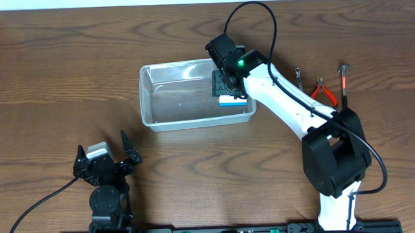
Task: Pack container
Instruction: 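Lower the package into the container's right end and open the gripper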
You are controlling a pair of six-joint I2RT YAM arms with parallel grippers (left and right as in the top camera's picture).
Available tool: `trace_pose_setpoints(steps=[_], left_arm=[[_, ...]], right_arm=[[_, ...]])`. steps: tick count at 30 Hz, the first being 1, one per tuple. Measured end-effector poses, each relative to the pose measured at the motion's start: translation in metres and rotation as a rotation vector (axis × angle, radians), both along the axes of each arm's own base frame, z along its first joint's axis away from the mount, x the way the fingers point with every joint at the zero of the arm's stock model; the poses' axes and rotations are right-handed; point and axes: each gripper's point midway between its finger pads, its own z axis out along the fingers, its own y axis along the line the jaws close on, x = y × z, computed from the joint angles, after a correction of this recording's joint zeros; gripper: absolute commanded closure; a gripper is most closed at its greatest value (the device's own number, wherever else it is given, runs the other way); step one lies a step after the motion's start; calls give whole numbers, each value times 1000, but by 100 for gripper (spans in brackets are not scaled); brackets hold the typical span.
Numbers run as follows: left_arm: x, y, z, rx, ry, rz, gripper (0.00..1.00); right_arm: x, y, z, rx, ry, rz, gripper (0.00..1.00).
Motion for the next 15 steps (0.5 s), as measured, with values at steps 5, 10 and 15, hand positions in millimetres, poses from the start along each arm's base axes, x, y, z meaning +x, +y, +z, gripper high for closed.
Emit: trace_pose_setpoints(steps=[5,10,15], left_arm=[[0,0,0,0,0,0,2],[0,0,0,0,0,0,2],[0,0,0,0,0,0,2]], right_arm=[[-8,-3,19,3,-11,9,34],[-9,1,34,20,-44,19,34],[-9,2,33,19,-46,20,34]])
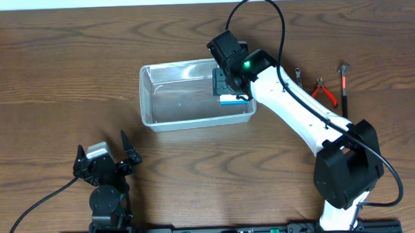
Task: Pack container
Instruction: 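Lower the package into the container's right end and open the gripper, then move the right gripper over the red-handled hammer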
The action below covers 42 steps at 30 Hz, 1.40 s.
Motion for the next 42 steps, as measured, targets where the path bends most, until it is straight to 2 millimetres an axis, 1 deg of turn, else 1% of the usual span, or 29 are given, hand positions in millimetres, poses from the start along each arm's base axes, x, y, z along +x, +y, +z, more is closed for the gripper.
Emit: trace_pose_setpoints(steps=[3,7,10,11,14,15,20,24,28,31,32,35,36,37,38,40,42], left_arm=[[0,0,0,0,0,0,2],[0,0,0,0,0,0,2],[0,0,0,0,0,0,2],[0,0,0,0,0,0,2],[0,0,0,0,0,0,2],[0,0,0,0,0,0,2],[0,0,0,0,0,0,2],[0,0,0,0,0,0,2],[0,0,0,0,0,0,2],[0,0,0,0,0,0,2],[0,0,0,0,0,0,2],[0,0,0,0,0,0,2],[0,0,0,0,0,0,2],[0,0,0,0,0,0,2],[0,0,0,0,0,0,2],[0,0,0,0,0,0,2],[0,0,0,0,0,0,2]], right_arm=[[1,-1,-7,-13,10,-3,34],[0,-2,-25,-39,42,-4,27],[2,-2,-29,-43,42,-5,23],[3,-1,-29,-42,38,-6,19],[4,-2,-28,-43,32,-12,1],[5,-1,-28,-44,28,-7,1],[13,1,-24,-58,-12,38,1],[17,-3,-17,-91,-26,72,1],[33,-13,13,-105,-79,58,1],[47,-37,52,-106,-141,11,1],[52,-49,67,-106,-168,-12,1],[61,-96,114,-106,-247,-98,1],[61,-117,129,-110,-270,-137,1],[60,-137,140,-115,-284,-175,1],[57,-157,149,-125,-290,-213,1],[52,-189,159,-148,-289,-273,1],[46,-217,159,-176,-268,-320,1]])
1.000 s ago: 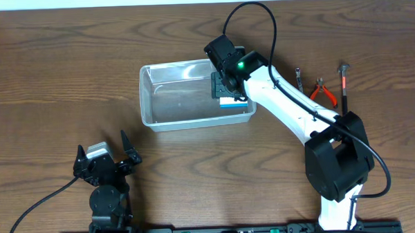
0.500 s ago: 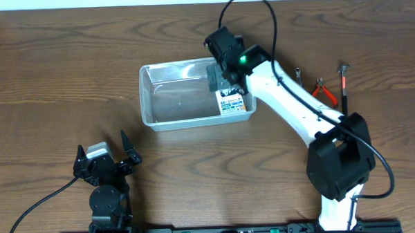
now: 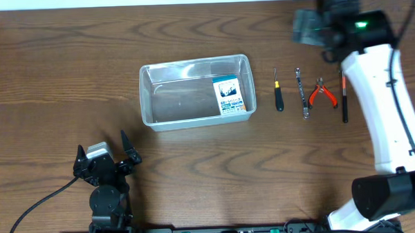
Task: Pack container
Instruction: 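Move the right gripper over the red-handled hammer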
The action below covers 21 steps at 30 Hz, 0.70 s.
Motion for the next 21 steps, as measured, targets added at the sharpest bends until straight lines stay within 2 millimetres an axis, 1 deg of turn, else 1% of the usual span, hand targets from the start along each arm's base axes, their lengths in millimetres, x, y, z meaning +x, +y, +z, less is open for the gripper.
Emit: trace_pose_setpoints(steps=[2,6,13,16,18,19,21], left_arm=[[0,0,0,0,0,0,2],[0,0,0,0,0,0,2],[0,0,0,0,0,0,2],[0,0,0,0,0,0,2],[0,0,0,0,0,0,2],[0,0,0,0,0,0,2],[0,0,0,0,0,0,2]], right_arm=[[-8,-25,-7,-12,50,-47,1],[-16,-58,-14,-17,95,-111,1],[-25,-95,-17,-43,133,-145,1],[-30,-114,-20,-52,149,-167,1],[-34,-133,-27,-56,162,-197,1],[-34,-139,-32,-55,164,-205,1],[-34,-152,-48,-39,173,-213,1]])
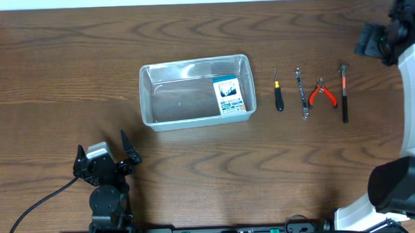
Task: Pack container
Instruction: 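Move the right gripper over the red-handled hammer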
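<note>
A clear plastic container [180,97] stands at the table's middle. A blue-and-white packet [227,96] lies flat in its right end. To the right of it lie in a row a small black screwdriver [279,99], a metal wrench [302,92], red-handled pliers [322,93] and a dark-handled tool [344,94]. My right gripper [371,40] hangs high at the far right edge, beyond the tools, and its fingers are not clear. Near the front left, my left gripper [103,155] rests open and empty.
The right arm's white link [412,95] runs down the right edge to its base [397,189]. The left arm's base [105,199] and a cable [37,205] sit at the front left. A black rail lines the front edge.
My right gripper has moved from above the back of the tool row further right, to the table's far right edge. The packet, container, tools and left arm are unchanged.
My right gripper was down in the container's right end at the packet, and stayed there at the second moment. Then the packet lay alone in the container and the gripper was up at the back right. Now it is further right.
</note>
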You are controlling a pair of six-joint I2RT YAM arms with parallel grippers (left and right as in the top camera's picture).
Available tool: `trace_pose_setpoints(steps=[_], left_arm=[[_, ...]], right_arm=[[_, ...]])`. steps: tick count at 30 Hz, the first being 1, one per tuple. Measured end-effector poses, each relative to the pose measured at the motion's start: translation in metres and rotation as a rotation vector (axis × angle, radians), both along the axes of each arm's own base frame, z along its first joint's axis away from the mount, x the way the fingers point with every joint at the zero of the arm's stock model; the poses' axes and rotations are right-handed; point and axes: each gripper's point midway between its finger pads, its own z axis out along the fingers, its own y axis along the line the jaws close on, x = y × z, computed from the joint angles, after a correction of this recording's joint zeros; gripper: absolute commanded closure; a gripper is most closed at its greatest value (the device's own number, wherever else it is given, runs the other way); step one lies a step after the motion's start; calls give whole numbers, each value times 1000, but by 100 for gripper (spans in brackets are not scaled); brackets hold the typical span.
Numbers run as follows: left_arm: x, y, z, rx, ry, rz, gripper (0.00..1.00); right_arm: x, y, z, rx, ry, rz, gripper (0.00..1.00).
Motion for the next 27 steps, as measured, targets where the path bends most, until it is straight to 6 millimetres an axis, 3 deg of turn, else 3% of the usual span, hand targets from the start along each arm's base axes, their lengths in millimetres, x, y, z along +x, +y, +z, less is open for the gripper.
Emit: trace_pose_setpoints(steps=[4,7,15,19,27], left_arm=[[0,0,0,0,0,0,2],[0,0,0,0,0,0,2],[0,0,0,0,0,0,2],[0,0,0,0,0,0,2],[0,0,0,0,0,0,2]], right_arm=[[-3,-11,-46,42,38,30,1],[-2,-8,-74,56,58,99,1],[8,11,-117,82,37,304,1],[4,15,-128,94,50,326,1],[9,16,-125,93,25,333,1]])
